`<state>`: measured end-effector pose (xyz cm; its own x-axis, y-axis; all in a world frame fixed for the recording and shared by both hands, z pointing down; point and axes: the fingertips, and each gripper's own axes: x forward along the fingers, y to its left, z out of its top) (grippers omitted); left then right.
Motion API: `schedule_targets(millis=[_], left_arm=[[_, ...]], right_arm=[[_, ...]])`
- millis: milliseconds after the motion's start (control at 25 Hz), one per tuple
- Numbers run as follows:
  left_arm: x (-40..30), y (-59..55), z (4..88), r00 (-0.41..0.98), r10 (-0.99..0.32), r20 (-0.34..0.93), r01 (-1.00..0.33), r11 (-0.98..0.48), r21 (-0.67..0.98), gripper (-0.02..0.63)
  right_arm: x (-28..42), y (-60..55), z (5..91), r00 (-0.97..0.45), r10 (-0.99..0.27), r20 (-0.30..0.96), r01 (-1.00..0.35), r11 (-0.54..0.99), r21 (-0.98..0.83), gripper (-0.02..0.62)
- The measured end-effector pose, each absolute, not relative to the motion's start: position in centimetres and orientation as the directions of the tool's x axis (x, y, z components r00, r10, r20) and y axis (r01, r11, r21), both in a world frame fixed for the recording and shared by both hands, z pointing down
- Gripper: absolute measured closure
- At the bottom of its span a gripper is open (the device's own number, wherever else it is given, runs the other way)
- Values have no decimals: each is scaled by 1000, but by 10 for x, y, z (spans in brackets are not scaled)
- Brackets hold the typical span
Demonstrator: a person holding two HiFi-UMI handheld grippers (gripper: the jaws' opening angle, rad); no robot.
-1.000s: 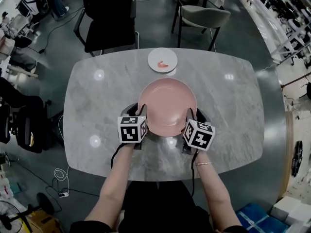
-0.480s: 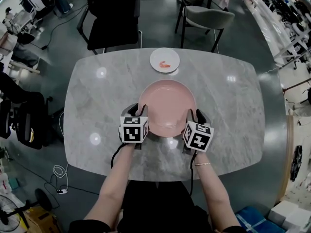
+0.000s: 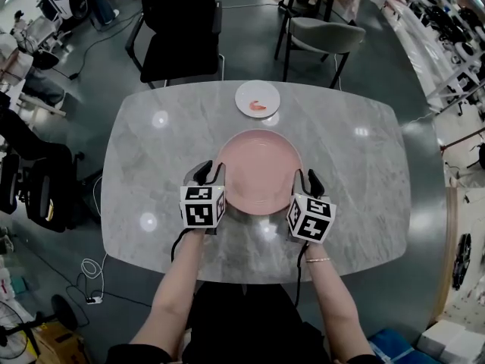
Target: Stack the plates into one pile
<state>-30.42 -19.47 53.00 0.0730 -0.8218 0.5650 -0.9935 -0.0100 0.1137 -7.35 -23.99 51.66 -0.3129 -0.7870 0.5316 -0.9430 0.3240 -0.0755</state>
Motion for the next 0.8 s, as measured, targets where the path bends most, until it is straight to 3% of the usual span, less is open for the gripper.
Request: schedule_targets(millis=[440,800], left_arm=[[-288,-184,447,55,-920,387,-998,-55,11,537],[-274,-163,403,66,-962,267,-998,-63,19,570]], right_arm=[[-70,-224,429,-392,-869,303,-917,395,-56,566],[-58,-199,390,-453,-871,188,-891,441,-107,580]])
